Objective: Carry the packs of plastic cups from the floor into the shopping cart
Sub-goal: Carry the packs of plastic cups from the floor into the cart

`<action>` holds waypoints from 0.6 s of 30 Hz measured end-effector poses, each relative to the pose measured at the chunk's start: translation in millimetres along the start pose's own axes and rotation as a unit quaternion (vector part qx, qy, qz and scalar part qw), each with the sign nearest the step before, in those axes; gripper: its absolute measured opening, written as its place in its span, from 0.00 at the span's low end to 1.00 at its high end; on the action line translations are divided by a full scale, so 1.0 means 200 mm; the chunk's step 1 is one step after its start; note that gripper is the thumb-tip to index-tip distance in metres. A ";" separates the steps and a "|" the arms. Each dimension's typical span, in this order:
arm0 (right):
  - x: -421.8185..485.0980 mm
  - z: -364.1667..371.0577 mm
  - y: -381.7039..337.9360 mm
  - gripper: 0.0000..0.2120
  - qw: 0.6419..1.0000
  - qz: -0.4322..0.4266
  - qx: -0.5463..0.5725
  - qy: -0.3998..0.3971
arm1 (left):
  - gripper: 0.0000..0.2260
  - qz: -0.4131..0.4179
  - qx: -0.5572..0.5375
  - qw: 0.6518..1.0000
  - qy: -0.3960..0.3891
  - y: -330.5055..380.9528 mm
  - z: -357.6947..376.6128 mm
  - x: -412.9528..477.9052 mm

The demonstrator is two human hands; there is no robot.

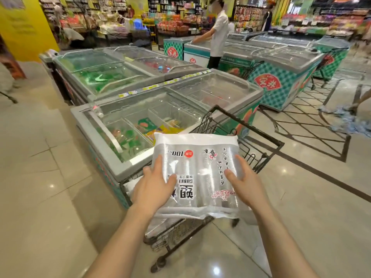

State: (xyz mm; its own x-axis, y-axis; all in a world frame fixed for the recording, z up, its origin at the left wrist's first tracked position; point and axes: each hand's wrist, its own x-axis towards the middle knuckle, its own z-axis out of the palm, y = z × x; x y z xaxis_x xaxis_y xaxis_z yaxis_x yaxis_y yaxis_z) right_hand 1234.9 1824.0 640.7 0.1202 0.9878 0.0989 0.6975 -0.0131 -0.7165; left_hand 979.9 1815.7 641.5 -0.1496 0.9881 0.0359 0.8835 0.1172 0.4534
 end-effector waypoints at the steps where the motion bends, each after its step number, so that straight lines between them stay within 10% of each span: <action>1: 0.09 0.01 0.03 0.33 1.000 -0.005 -0.003 0.000 | 0.30 0.003 0.000 1.000 -0.001 0.02 0.03 0.08; 18: 1.91 -0.16 0.60 0.33 0.983 -0.145 -0.106 -0.023 | 0.34 -0.068 -0.186 0.980 -0.014 0.60 0.98 1.46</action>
State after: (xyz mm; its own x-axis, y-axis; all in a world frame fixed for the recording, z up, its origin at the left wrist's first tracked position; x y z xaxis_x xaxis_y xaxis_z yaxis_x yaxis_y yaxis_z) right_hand 1387.4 2194.4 613.8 -0.1348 0.9606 0.2429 0.8298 0.2434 -0.5023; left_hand 1129.8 2138.7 531.8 -0.2377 0.9688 -0.0696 0.6325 0.2087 0.7459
